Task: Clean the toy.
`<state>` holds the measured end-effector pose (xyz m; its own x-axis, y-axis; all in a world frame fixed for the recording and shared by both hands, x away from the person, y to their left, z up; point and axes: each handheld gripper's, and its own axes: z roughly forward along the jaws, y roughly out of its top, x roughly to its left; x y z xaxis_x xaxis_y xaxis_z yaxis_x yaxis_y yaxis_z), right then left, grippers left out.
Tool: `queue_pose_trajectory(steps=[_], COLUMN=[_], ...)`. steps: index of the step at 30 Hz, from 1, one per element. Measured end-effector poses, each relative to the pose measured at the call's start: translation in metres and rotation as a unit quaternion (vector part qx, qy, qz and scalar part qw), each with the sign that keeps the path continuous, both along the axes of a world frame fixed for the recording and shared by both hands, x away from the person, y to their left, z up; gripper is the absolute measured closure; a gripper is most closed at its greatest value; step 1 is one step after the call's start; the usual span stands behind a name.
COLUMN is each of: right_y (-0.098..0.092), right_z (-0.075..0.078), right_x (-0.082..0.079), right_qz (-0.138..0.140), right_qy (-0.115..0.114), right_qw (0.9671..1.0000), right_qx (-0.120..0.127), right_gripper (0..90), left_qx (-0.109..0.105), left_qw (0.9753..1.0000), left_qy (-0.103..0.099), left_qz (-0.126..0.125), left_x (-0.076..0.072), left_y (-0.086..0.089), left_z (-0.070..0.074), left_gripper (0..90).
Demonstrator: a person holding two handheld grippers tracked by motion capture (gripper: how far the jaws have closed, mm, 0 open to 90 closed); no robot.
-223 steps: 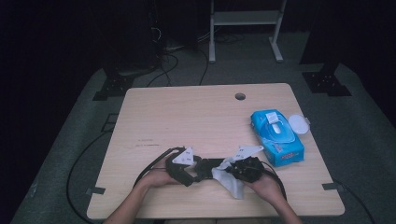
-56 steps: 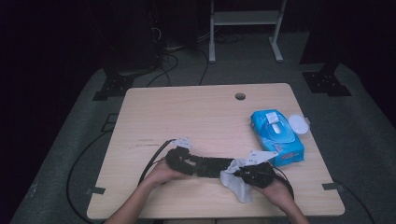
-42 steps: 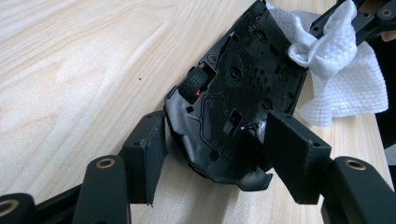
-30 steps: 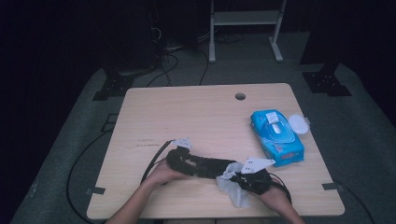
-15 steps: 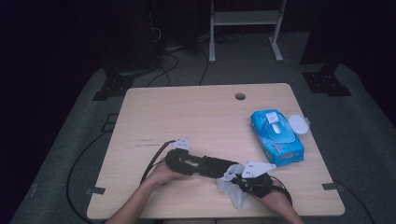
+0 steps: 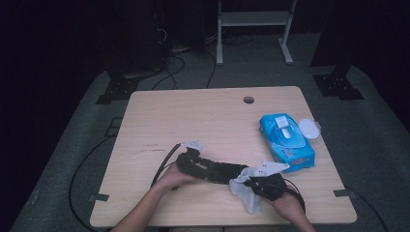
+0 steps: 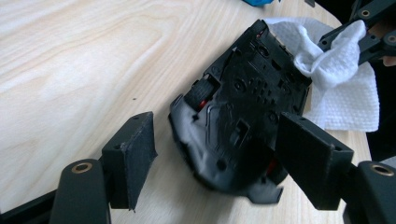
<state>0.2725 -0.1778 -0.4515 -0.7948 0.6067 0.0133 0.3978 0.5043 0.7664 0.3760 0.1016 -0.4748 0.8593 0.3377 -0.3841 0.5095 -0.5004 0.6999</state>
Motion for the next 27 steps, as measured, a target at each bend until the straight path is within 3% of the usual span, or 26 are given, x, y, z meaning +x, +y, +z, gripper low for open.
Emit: queue_pose_trajectory(steps=[5, 17, 21, 27], right_y=[0.000, -0.001, -0.001, -0.001], right_z=[-0.002, -0.006, -0.007, -0.008], right_x=[-0.002, -0.006, -0.007, -0.012], right_qz=[0.016, 0.021, 0.023, 0.028], right_qy=[-0.014, -0.031, -0.037, -0.047], right_qw=[0.9998, 0.9993, 0.9991, 0.9985], right_qx=[-0.004, -0.001, 0.002, -0.001], right_gripper=[85.3, 85.5, 85.6, 85.7], left_qx=[0.000, -0.019, -0.030, -0.041], left_qw=[0.9999, 0.9986, 0.9986, 0.9991], left_qy=[0.016, 0.049, 0.039, 0.009], left_qz=[0.002, 0.012, 0.018, 0.011], left_x=[0.001, 0.004, 0.001, -0.004], left_y=[-0.004, -0.007, -0.006, -0.001], left_z=[-0.003, -0.005, -0.005, -0.001], left_gripper=[27.1, 35.1, 38.0, 44.0])
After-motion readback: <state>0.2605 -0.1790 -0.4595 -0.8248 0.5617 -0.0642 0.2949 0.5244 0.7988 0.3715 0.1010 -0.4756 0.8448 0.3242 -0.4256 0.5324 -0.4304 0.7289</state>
